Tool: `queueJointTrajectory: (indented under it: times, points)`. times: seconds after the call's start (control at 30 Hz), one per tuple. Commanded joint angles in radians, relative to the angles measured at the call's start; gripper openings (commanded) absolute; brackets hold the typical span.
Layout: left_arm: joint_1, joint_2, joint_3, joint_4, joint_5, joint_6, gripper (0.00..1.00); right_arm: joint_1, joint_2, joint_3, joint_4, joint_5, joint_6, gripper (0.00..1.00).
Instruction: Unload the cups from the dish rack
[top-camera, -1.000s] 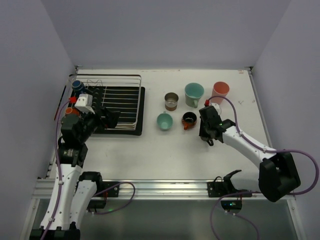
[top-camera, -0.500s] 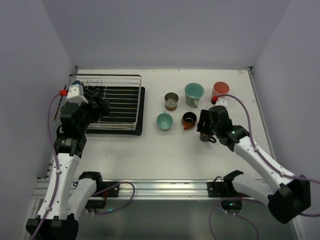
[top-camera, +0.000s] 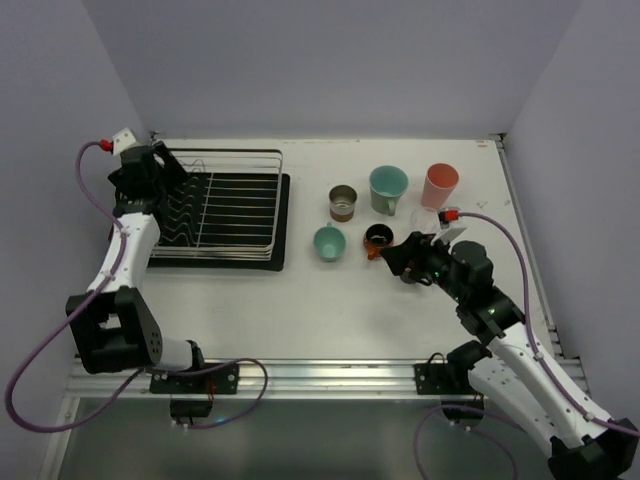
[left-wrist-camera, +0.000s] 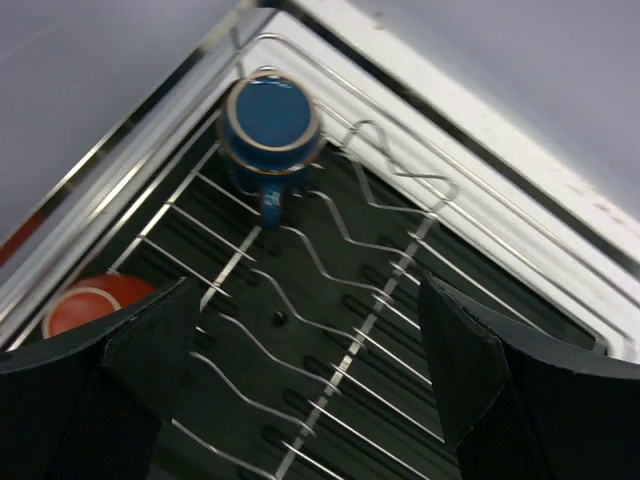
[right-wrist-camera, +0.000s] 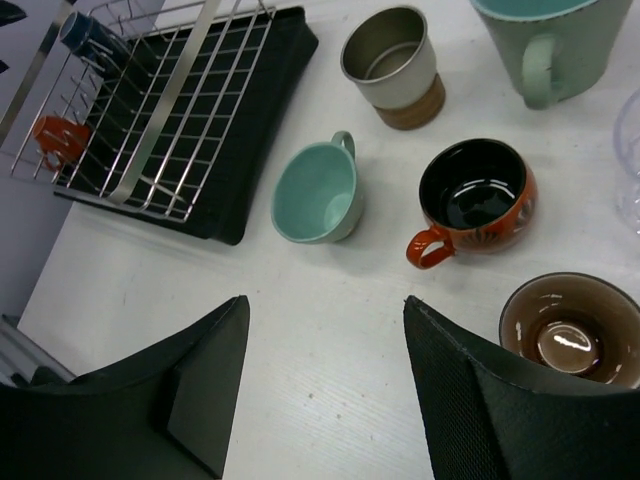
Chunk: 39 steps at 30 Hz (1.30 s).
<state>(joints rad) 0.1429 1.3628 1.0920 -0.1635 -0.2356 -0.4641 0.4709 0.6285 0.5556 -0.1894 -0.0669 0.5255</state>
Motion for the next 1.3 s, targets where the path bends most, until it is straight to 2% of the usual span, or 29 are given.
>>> queueJointTrajectory:
  times: [0.0,0.13,0.33,0.6,0.87,1.03,1.17,1.27]
  points:
    - [0.047,0.065,0.058,0.137,-0.056,0.051,0.95,0.002,0.002,-0.029,0.100,-0.097,0.013,0.65]
    - [0.082,0.188,0.088,0.180,-0.068,0.091,0.95,0.003,0.000,-0.057,0.131,-0.137,0.016,0.65]
    - [0.116,0.301,0.129,0.223,-0.011,0.108,0.94,0.005,0.020,-0.071,0.163,-0.168,0.018,0.65]
    - [0.133,0.432,0.224,0.246,0.035,0.114,0.93,0.008,0.019,-0.088,0.205,-0.211,0.018,0.65]
    - [0.142,0.498,0.282,0.255,0.064,0.102,0.89,0.011,0.016,-0.085,0.223,-0.234,0.013,0.64]
    - [0.142,0.518,0.286,0.266,0.056,0.097,0.74,0.011,0.019,-0.083,0.222,-0.238,0.014,0.64]
    - [0.142,0.509,0.253,0.285,0.059,0.094,0.55,0.012,0.013,-0.072,0.209,-0.238,0.016,0.64]
    - [0.142,0.484,0.229,0.297,0.068,0.087,0.45,0.012,0.013,-0.059,0.205,-0.244,0.021,0.64]
